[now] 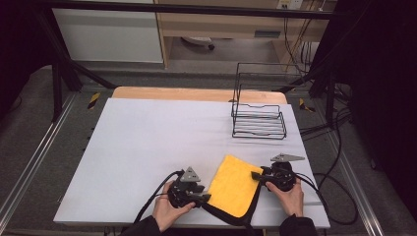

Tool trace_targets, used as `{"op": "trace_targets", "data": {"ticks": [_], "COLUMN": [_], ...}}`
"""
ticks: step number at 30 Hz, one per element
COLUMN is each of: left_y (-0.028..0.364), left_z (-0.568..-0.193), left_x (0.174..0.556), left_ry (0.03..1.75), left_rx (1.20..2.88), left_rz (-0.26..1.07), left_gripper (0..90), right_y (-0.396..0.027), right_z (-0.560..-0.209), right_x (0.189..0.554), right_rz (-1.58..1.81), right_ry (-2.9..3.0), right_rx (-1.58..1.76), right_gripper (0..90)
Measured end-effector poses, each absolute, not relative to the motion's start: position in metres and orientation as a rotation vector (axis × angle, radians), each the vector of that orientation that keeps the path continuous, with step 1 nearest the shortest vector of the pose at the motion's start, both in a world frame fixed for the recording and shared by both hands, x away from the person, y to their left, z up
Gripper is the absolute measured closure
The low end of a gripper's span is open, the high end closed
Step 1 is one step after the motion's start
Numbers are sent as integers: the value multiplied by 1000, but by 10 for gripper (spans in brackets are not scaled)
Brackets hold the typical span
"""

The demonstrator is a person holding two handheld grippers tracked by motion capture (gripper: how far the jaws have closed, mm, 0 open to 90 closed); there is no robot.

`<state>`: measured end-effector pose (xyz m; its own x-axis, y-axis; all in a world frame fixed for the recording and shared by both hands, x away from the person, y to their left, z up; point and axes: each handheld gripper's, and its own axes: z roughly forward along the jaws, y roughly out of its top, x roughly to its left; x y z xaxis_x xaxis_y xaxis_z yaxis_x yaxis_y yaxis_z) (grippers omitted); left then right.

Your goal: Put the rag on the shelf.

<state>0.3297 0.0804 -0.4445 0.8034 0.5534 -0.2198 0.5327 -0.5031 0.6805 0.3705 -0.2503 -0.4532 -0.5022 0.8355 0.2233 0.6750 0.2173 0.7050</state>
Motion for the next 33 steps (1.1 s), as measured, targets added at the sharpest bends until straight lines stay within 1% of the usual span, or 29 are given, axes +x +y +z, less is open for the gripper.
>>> {"op": "trace_targets", "data": {"ticks": [1, 4, 6, 7, 10, 13, 16, 17, 19, 22, 26, 29, 33], "left_y": [79, 76, 74, 73, 72, 71, 70, 70, 70, 71, 73, 72, 71], "left_z": [-446, -447, -448, -448, -449, -449, -449, -449, -448, -446, -445, -445, -445], "left_x": [329, 328, 326, 325, 325, 327, 328, 328, 327, 326, 324, 319, 317], "left_ry": [801, 804, 805, 802, 820, 841, 850, 848, 843, 855, 871, 881, 864], "left_rx": [2206, 2203, 2206, 2208, 2208, 2202, 2200, 2200, 2206, 2204, 2190, 2189, 2196], "left_rz": [26, 18, 22, 27, 9, -30, -58, -61, -55, -55, -49, -9, 14], "left_gripper": [613, 645, 657, 657, 676, 701, 745, 745, 803, 837, 843, 841, 810], "right_y": [-250, -250, -251, -251, -251, -251, -251, -251, -250, -245, -237, -233, -228], "right_z": [-453, -452, -451, -451, -451, -451, -450, -450, -449, -444, -436, -435, -445], "right_x": [370, 369, 369, 369, 370, 371, 373, 373, 375, 379, 386, 390, 401], "right_rz": [1159, 1164, 1168, 1168, 1185, 1191, 1202, 1202, 1209, 1218, 1264, 1258, 1176], "right_ry": [2284, 2287, 2286, 2286, 2280, 2275, 2273, 2273, 2271, 2263, 2241, 2238, 2281], "right_rx": [1451, 1471, 1490, 1490, 1513, 1532, 1543, 1543, 1542, 1502, 1439, 1397, 1384], "right_gripper": [517, 567, 607, 607, 713, 762, 781, 781, 791, 796, 798, 798, 784]}}
